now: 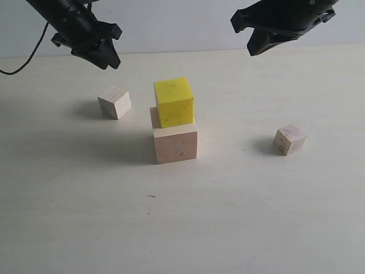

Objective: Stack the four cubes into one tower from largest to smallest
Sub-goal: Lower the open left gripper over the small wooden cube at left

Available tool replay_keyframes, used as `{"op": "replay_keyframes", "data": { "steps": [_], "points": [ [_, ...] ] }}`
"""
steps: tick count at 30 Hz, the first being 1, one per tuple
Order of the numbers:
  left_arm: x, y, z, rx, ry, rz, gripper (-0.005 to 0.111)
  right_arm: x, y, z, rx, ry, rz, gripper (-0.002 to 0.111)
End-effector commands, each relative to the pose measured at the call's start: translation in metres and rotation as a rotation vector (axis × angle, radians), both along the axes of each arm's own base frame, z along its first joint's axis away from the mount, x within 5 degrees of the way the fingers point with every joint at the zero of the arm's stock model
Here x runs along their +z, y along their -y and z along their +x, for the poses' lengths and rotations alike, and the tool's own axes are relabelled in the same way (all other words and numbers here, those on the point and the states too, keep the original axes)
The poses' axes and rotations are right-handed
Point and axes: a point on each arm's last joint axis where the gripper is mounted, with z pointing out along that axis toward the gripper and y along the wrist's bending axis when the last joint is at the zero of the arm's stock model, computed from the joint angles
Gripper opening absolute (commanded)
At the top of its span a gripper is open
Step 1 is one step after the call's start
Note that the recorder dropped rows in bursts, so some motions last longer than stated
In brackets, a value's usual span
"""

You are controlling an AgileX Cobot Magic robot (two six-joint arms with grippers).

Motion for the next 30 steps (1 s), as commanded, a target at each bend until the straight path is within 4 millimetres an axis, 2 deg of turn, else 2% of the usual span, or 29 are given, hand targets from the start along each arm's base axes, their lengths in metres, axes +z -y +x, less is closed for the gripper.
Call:
{"op": "replay_keyframes", "data": {
  "steps": [1, 4, 8, 12, 20, 30],
  "points": [
    [0.0, 0.009, -0.001, -0.06, 0.052, 0.055, 0.073, 0.0, 0.0, 0.0, 0.011, 0.0, -0.01, 0.0],
    [-0.006, 0.015, -0.002, -0.078, 0.076, 0.152, 0.071, 0.0, 0.0, -0.001, 0.012, -0.008, -0.01, 0.0],
    [-0.013, 0.023, -0.002, -0.099, 0.078, 0.171, 0.071, 0.0, -0.001, -0.002, 0.031, -0.009, -0.011, 0.0],
    [-0.022, 0.02, -0.001, -0.116, 0.08, 0.248, 0.071, 0.0, -0.002, -0.003, 0.035, -0.018, 0.001, 0.0],
    [-0.033, 0.022, 0.003, -0.109, 0.082, 0.24, 0.071, 0.0, -0.002, -0.003, 0.035, -0.018, 0.001, 0.0],
    [-0.066, 0.026, 0.006, -0.11, 0.023, 0.227, 0.071, 0.0, -0.002, -0.003, 0.044, -0.015, -0.003, 0.0]
  ]
}}
